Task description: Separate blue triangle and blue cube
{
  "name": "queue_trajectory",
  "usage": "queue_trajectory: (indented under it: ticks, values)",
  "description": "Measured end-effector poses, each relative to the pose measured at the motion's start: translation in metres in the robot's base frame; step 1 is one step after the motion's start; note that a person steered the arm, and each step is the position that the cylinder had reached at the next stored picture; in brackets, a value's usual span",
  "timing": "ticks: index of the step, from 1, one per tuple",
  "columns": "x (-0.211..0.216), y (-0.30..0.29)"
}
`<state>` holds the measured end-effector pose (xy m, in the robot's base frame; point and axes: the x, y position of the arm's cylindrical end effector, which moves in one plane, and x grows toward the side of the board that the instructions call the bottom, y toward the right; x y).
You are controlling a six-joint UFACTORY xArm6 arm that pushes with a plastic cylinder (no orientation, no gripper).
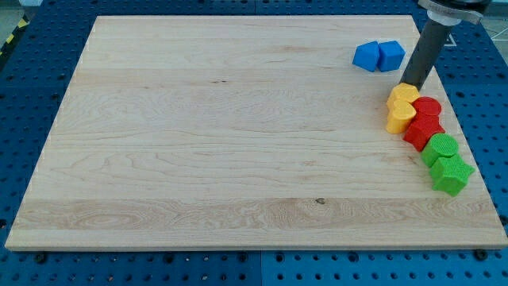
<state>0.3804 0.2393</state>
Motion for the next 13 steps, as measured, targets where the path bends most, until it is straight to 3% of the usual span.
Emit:
queue_trajectory:
  ticks: [2,4,6,9,13]
  values:
    - [0.000,0.034]
    - [-0.075,0.056]
    - [-0.116,0.015]
    - [-0.094,-0.036]
    - [-0.082,0.022]
